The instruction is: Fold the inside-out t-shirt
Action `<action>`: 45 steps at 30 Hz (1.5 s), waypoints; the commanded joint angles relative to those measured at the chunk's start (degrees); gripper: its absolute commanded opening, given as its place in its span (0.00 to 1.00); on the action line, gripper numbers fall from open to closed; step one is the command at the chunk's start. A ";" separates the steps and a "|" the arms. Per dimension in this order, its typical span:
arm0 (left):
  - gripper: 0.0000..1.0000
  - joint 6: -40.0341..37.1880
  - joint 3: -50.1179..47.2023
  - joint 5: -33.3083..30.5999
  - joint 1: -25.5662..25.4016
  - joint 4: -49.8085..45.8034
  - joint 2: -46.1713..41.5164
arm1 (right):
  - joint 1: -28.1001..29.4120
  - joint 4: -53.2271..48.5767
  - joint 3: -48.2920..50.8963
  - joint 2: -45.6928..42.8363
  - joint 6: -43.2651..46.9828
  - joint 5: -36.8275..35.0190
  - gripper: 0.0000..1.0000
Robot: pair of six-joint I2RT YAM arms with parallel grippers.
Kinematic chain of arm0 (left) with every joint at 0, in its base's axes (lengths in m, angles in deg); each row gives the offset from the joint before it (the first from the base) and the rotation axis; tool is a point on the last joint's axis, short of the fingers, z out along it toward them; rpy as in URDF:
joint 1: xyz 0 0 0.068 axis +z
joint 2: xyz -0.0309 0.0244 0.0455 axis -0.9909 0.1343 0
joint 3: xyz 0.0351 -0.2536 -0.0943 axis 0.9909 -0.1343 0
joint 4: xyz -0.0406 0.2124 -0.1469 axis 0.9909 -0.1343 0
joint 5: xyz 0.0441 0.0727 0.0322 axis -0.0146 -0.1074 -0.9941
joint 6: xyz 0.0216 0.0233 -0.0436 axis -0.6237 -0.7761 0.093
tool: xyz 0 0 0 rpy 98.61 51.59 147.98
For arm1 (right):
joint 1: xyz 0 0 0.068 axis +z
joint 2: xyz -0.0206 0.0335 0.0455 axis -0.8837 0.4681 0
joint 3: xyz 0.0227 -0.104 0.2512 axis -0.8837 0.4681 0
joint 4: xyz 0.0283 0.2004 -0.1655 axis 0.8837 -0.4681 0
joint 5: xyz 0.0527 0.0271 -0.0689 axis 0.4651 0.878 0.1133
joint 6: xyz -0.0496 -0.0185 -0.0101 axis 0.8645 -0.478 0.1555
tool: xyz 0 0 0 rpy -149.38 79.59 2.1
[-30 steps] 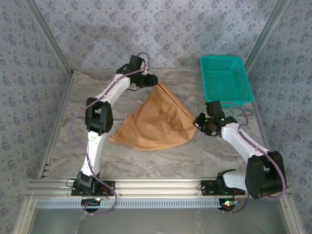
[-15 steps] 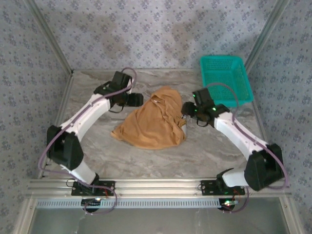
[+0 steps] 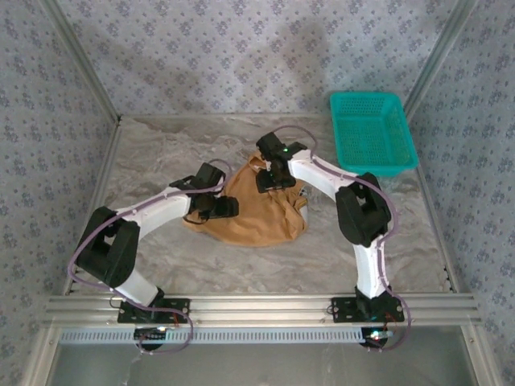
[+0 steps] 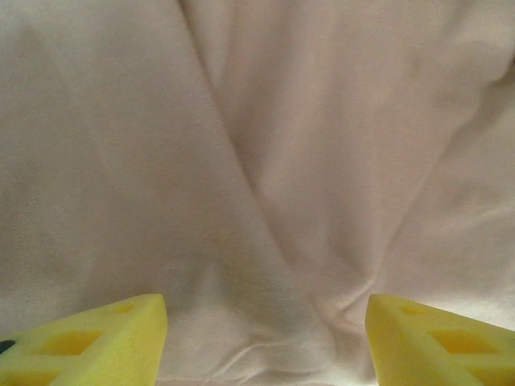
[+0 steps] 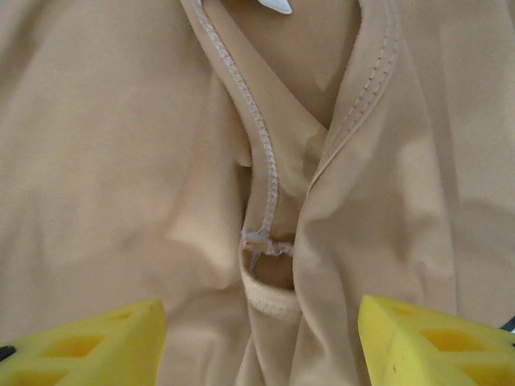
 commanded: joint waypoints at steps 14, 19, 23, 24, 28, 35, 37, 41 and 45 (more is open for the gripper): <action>0.48 -0.67 -9.27 3.12 16.27 3.78 -1.56 | -0.16 -9.11 -8.56 10.02 0.47 -6.46 0.22; 0.42 -1.92 -6.87 2.42 17.37 2.14 -0.49 | -2.07 -9.58 -8.82 6.69 -0.30 -5.05 0.00; 0.33 -3.89 -3.89 0.27 19.68 -0.79 -0.33 | -4.64 -8.94 -6.50 -0.49 -2.05 -2.06 0.00; 0.29 -4.30 -3.22 -0.29 20.52 -1.50 -0.47 | -5.61 -7.91 -4.65 -3.31 -2.78 -0.97 0.00; 0.18 -5.07 -1.12 -1.48 21.90 -3.24 -1.26 | -10.85 -1.03 8.02 -15.87 -7.30 2.77 0.00; 0.11 -4.28 -2.29 -0.76 21.15 -2.24 -0.68 | -24.16 16.20 39.76 -30.50 -14.98 8.83 0.00; 0.10 -4.28 -2.14 -1.19 20.63 -2.83 -1.14 | -25.55 16.25 42.53 -29.78 -15.82 9.17 0.00; 0.17 -4.53 0.35 -9.17 15.61 -6.65 -5.62 | -24.89 12.13 43.57 -32.75 -18.12 -0.62 0.06; 0.34 -6.73 2.40 -12.68 5.10 -4.15 -10.36 | -18.86 10.20 42.08 -39.68 -19.48 -9.16 0.46</action>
